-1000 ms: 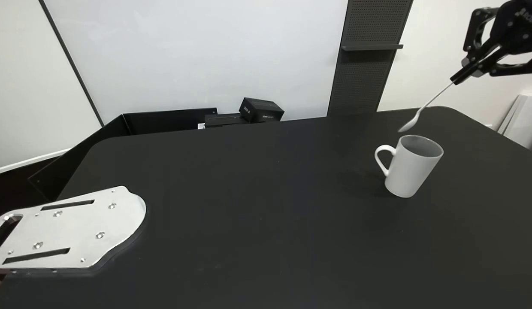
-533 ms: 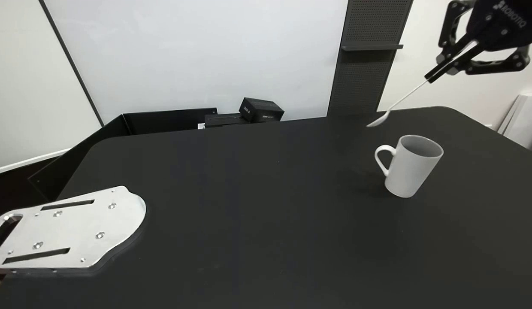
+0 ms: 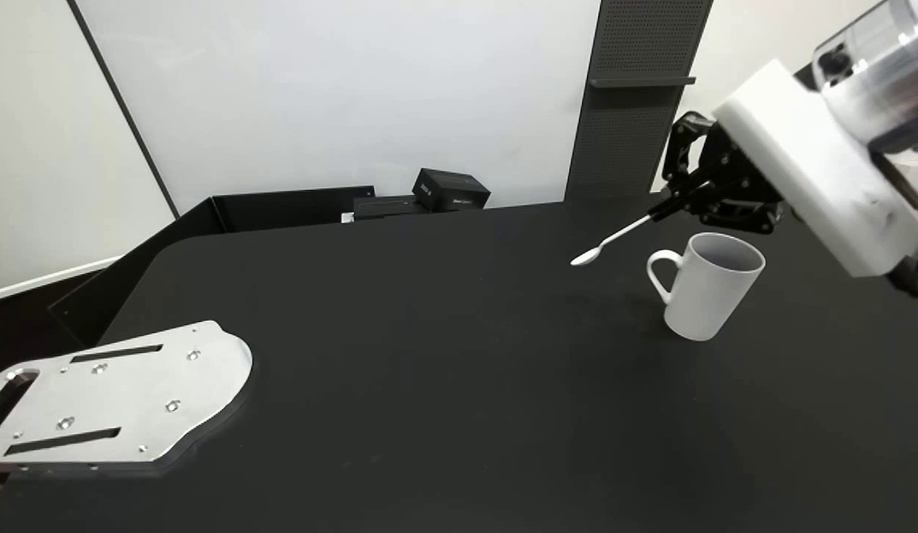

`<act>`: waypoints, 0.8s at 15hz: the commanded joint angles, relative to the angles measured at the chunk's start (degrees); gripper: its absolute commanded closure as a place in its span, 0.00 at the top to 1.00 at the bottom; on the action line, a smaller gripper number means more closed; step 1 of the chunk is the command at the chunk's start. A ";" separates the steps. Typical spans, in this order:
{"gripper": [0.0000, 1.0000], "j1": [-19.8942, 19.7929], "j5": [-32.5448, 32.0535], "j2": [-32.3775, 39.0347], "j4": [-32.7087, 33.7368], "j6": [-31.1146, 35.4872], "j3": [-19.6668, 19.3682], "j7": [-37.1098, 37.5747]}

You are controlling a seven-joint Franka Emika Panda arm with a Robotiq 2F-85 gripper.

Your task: Take the spoon out of the cup and put it on the table

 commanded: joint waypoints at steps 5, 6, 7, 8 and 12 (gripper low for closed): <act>0.01 11.93 5.37 9.53 7.12 6.15 -7.45 -0.86; 0.01 14.00 6.00 9.67 8.02 5.63 -9.29 -0.79; 0.01 16.25 6.39 9.93 8.90 5.39 -11.35 -1.03; 0.01 18.22 6.85 10.34 9.48 5.32 -13.12 -0.99; 0.43 23.14 7.64 12.76 9.63 5.15 -17.32 0.43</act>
